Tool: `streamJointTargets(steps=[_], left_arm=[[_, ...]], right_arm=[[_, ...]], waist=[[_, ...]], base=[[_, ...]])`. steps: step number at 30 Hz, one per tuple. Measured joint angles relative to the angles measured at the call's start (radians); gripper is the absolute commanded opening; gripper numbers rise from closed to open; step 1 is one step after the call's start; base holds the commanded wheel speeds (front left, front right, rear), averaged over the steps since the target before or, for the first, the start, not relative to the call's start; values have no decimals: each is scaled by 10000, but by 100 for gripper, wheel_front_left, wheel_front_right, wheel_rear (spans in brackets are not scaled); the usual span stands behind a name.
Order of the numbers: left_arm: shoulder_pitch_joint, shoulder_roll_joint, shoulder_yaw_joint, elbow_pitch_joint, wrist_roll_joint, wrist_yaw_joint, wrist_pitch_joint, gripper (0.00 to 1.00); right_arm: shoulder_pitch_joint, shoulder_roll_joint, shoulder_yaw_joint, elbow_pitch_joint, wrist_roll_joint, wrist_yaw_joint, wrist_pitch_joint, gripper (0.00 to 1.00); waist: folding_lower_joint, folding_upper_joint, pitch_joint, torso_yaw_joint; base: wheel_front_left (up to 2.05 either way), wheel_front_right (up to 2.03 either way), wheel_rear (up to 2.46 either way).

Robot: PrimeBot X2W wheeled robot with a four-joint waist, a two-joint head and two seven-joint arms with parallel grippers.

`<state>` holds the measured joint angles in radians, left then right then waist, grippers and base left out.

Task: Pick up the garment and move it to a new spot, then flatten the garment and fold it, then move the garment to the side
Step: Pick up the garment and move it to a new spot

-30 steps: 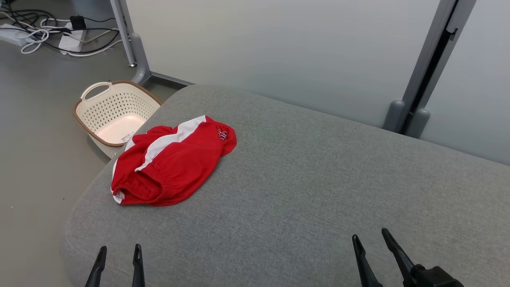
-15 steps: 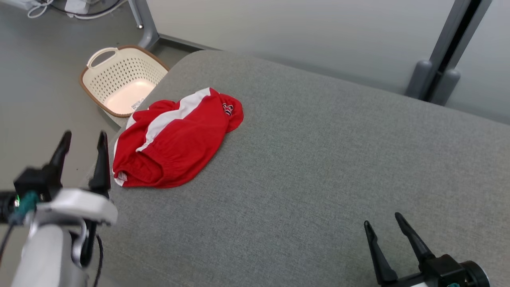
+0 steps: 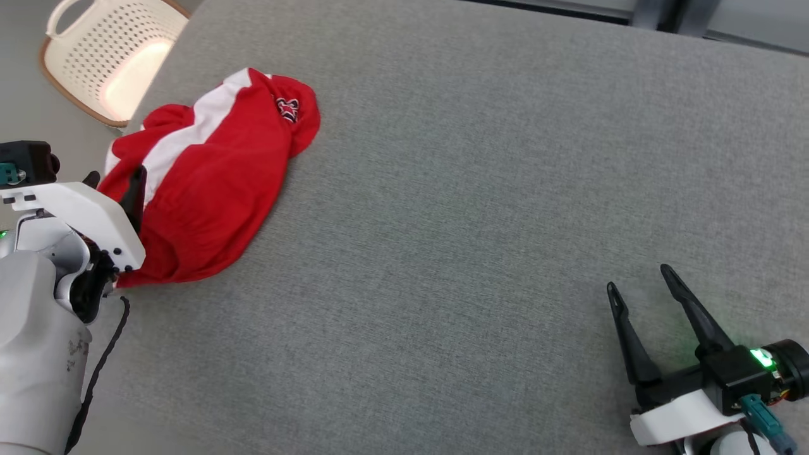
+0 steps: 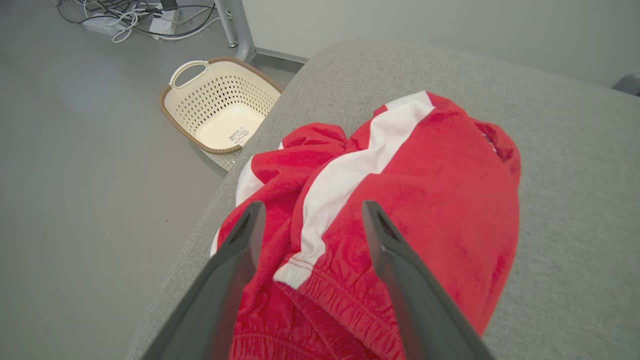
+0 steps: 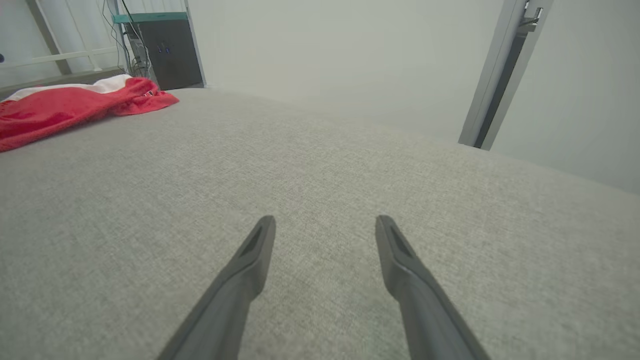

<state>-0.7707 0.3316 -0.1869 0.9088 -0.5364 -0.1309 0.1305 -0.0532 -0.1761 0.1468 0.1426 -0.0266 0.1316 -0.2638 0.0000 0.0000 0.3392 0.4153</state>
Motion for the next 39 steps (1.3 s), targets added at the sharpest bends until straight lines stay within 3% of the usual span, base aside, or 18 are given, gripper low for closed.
streamJointTargets(steps=[15,16,17,22,30,39], left_arm=[[-691,531,-2178,1735,-2098,0,817,100],[-704,568,-2249,1730,-2201,0,771,74],[-703,589,-2305,1735,-2291,0,619,0],[-661,667,-2801,1722,-2378,0,-706,0],[-775,1436,-3879,1423,-1791,0,-3158,0],[-939,2057,-4535,393,-1453,0,-3854,0]], right_arm=[[-488,38,-322,-696,-349,6,-33,100],[-496,46,-324,-706,-359,6,-33,100],[-502,52,-328,-713,-359,6,-33,100],[-577,69,-322,-610,-359,6,-31,100],[-673,313,-140,-253,-148,2,-2,100],[-693,646,-84,-151,190,2,-2,100]], waist=[[0,1,1510,-1108],[0,1,1532,-1122],[0,0,1543,-1128],[0,0,1408,-1134],[0,0,637,-1280],[0,0,-470,-1835]], base=[[0,0,0],[0,0,0],[0,0,0],[0,0,0],[0,0,0],[0,0,0]])
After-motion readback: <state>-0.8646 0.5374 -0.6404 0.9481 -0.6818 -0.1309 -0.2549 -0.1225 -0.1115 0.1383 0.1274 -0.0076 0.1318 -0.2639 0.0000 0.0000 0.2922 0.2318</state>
